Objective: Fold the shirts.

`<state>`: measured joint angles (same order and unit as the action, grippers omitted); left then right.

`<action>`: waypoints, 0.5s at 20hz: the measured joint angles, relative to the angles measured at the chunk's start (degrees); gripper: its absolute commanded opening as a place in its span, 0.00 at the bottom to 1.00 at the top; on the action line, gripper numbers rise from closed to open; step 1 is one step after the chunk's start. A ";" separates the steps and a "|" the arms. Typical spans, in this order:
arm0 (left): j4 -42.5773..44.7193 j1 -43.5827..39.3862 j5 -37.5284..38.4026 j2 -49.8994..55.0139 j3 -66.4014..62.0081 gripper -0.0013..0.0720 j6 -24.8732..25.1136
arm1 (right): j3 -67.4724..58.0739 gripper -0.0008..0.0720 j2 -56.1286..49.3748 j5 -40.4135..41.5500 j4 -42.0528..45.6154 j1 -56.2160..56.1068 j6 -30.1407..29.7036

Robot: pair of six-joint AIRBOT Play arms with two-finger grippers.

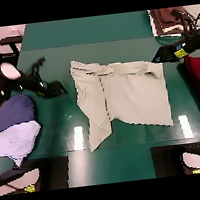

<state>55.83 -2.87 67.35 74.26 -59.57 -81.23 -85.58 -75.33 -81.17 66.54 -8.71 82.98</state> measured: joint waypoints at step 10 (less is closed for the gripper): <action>-12.66 -15.82 -14.47 -2.67 18.45 0.74 2.82 | 5.81 0.58 4.87 2.80 -1.03 0.24 -0.15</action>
<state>43.18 -18.70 52.88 71.59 -41.12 -78.41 -79.77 -70.46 -78.37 65.52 -8.47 82.83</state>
